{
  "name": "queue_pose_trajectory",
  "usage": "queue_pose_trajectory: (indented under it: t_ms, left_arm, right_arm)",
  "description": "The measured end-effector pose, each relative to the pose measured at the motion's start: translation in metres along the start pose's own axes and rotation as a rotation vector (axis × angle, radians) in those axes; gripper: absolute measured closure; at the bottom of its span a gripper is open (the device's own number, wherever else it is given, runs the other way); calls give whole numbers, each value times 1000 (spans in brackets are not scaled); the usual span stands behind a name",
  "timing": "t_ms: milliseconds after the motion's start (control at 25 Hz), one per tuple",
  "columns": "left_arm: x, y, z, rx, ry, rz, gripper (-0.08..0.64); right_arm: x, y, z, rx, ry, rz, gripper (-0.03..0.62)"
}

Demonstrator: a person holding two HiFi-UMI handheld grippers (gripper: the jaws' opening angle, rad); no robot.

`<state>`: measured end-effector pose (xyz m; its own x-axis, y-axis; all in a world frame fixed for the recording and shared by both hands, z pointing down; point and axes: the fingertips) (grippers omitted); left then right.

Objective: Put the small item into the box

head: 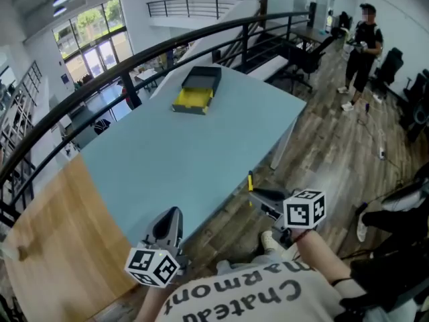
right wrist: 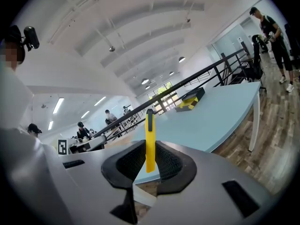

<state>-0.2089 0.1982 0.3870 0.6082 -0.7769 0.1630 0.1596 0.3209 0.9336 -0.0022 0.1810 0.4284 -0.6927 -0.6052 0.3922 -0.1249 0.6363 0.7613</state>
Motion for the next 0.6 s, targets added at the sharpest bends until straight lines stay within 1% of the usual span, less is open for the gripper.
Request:
queue_pose_trajectory:
  t_ms: [120, 280, 440, 600]
  left_arm:
    - [9, -5, -2, 11, -11, -3, 557]
    - [33, -9, -9, 10, -32, -3, 557]
    - [55, -19, -9, 3, -79, -21, 557]
    - [93, -30, -19, -7, -112, -37, 557]
  right_arm:
    - [7, -8, -7, -13, -20, 8, 509]
    - [4, -30, -29, -14, -38, 1, 509]
    - [12, -52, -51, -22, -87, 26, 509]
    - [12, -80, -78, -51, -129, 50, 509]
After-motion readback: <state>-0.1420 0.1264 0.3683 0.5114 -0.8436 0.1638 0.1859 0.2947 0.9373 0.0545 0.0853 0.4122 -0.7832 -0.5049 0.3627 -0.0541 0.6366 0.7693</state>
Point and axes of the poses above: the fingertips, and each gripper's own axes: x forward along the fingers, z to its left, y out of its underside, and after that the axes turned 7 degrees about z, right-handed
